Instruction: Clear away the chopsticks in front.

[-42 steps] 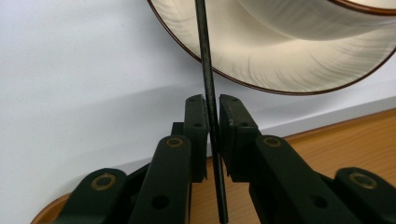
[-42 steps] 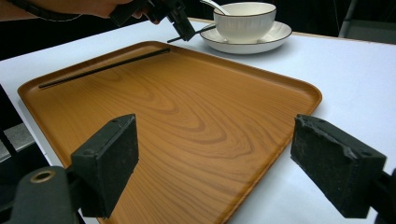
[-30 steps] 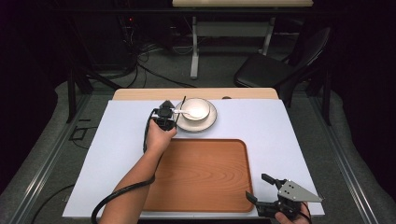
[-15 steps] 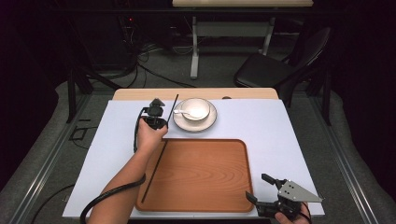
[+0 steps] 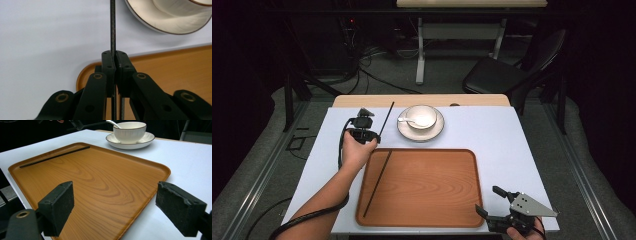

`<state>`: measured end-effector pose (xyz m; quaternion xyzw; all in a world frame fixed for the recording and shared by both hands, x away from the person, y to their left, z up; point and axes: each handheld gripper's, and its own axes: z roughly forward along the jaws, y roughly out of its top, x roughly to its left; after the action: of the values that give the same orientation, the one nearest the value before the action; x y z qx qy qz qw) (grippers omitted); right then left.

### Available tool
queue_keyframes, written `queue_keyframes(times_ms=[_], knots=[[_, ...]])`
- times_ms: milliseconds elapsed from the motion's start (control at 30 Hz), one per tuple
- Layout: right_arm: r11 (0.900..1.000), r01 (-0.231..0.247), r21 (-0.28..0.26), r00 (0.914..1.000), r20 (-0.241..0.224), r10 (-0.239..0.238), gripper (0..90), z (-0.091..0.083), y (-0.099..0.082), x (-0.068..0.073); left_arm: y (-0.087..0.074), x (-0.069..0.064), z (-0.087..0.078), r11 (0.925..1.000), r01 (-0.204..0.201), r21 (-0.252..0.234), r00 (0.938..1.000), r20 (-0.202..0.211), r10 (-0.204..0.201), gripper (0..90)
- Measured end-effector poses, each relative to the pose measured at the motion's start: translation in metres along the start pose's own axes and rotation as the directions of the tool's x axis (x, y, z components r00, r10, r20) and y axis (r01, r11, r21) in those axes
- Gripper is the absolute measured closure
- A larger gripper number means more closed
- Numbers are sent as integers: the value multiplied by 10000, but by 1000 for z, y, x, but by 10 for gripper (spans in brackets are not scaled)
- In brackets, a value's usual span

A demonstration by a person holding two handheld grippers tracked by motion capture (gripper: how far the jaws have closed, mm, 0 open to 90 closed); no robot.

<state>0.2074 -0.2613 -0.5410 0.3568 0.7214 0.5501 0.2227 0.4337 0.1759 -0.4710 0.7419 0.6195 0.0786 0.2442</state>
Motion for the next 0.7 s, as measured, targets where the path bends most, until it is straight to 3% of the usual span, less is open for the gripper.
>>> queue_keyframes(times_ms=[300, 367, 700], knots=[[10000, -18, 12, 10000, 44, 18, 146, -1, 0, 0, -37, 8, -30, 9993, -362, 72, 9986, 378, 359, 860], [10000, -20, 30, 10000, 51, 20, 146, 0, 0, 0, -52, 10, -38, 9989, -427, 168, 9983, 413, 420, 860], [10000, 40, -26, 9999, 118, -40, 146, -1, 1, 3, -102, 12, -48, 9975, -574, 401, 9964, 654, 547, 859]])
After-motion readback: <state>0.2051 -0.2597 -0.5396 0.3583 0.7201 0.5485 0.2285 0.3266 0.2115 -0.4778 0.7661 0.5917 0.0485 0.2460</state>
